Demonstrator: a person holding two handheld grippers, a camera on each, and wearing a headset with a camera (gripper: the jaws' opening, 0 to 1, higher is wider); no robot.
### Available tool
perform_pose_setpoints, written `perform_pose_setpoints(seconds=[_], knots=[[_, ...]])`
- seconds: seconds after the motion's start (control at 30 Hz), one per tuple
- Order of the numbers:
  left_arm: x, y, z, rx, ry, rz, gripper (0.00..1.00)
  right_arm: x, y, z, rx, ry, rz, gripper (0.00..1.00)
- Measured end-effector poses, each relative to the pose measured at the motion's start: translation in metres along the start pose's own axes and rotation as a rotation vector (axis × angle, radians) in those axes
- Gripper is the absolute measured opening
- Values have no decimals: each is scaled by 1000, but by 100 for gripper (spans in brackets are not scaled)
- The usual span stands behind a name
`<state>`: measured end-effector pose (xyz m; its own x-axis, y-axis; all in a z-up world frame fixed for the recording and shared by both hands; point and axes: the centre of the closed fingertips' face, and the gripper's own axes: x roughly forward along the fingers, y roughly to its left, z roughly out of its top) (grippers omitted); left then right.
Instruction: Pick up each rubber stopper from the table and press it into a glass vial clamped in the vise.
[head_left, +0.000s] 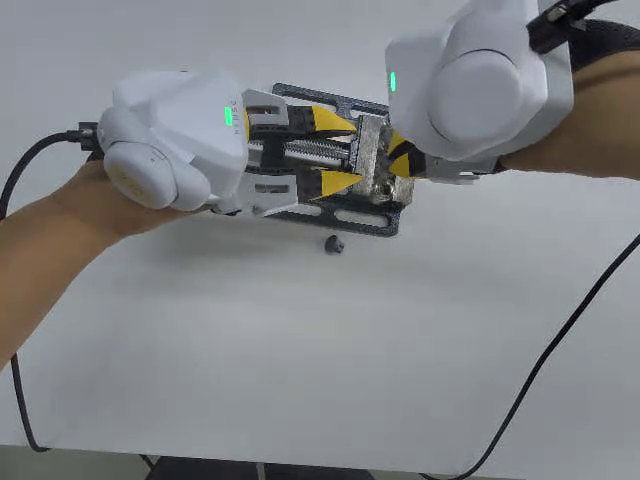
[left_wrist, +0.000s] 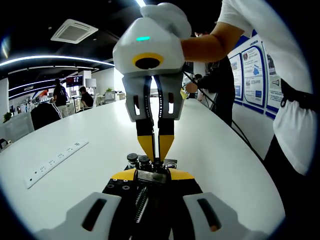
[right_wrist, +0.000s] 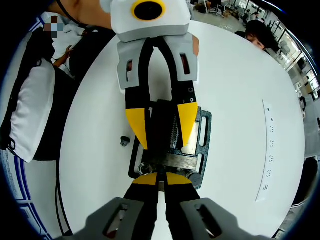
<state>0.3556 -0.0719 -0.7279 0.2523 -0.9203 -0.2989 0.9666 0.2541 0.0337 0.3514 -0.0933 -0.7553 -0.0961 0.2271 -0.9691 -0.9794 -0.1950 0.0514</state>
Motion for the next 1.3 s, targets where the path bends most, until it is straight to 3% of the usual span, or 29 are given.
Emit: perform_pose_setpoints(seconds=[0.53,0.93,1.3], knots=[[-3,-2,4,10,1,2,20,-1,1,1,15,9,-5,4],[-8,-6,1,10,10,1,19,-2,0,1,30,-1,5,4],[-13,-7,0,11,16,5,20,-3,3,2,74,-50,-12,8]])
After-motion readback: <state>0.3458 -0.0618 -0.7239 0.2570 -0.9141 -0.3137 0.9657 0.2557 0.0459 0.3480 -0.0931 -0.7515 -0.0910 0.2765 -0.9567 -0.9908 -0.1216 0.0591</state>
